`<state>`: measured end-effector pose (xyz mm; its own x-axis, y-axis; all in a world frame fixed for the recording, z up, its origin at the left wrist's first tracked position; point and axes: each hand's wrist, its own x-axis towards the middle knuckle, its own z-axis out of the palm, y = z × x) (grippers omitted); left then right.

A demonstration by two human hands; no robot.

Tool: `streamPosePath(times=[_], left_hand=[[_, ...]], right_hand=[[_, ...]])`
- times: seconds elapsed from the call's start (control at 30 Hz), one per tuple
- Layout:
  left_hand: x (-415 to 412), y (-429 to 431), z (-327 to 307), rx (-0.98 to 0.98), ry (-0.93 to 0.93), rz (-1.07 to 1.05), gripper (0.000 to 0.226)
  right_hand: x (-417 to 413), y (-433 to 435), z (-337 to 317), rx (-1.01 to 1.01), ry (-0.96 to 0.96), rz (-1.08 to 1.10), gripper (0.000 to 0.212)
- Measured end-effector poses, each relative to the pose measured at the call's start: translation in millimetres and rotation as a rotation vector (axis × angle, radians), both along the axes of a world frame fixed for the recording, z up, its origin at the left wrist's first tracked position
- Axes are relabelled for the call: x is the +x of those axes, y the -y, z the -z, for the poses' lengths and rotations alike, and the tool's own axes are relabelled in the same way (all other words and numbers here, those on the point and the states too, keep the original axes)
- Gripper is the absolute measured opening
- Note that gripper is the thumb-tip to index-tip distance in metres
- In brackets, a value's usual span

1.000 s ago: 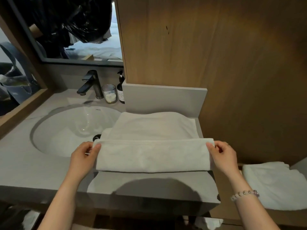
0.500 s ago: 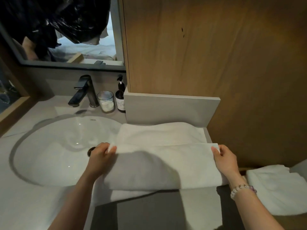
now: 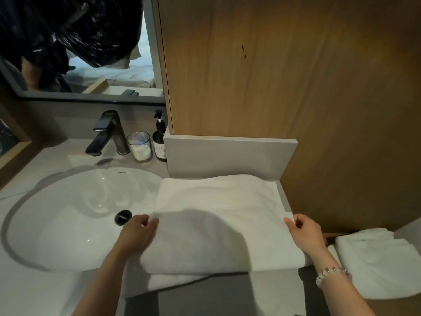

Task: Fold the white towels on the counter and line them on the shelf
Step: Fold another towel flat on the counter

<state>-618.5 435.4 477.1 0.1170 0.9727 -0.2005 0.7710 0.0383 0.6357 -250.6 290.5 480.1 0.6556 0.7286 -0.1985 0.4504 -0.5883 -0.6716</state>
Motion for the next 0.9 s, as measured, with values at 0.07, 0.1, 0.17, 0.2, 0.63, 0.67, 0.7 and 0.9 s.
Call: streamPosePath(times=[0.07,0.1,0.17,0.2,0.63,0.67,0.7,0.9], left_hand=[[3.9,-0.6,-3.3,-0.026,-0.044,-0.017,0.033],[6.4,0.2,-4.7,-0.038,-0.061,-0.034,0.033],[10.8,3.9,-7.8,-0.045,-0.074,-0.071,0.032],[12.5,5.6,-8.6,-0.043,-0.054,-0.095,0.031],[22.0,23.8,-18.3,0.084,-0.038,-0.124,0.015],[20.8,23.4,-14.7,0.087,-0.097,-0.124,0.017],[20.3,23.5,-12.2,0.077,-0.152,-0.126,0.018],[45.5,31.2,-19.0,0.502,-0.377,0.079,0.046]], right_hand=[[-0.5,-1.7,3.1,-0.021,0.04,-0.006,0.024],[0.8,-3.6,4.5,-0.031,0.051,-0.007,0.025],[1.4,-5.0,4.6,-0.079,0.083,-0.031,0.025],[0.8,-3.9,2.8,-0.117,0.1,-0.041,0.022],[-187.2,-43.8,-18.2,0.026,0.531,-0.862,0.088],[-184.4,-43.6,-16.9,-0.043,0.499,-0.899,0.099],[-179.2,-43.8,-13.6,-0.058,0.497,-0.911,0.104],[-161.8,-33.0,-9.7,-0.016,0.588,-0.678,0.071]])
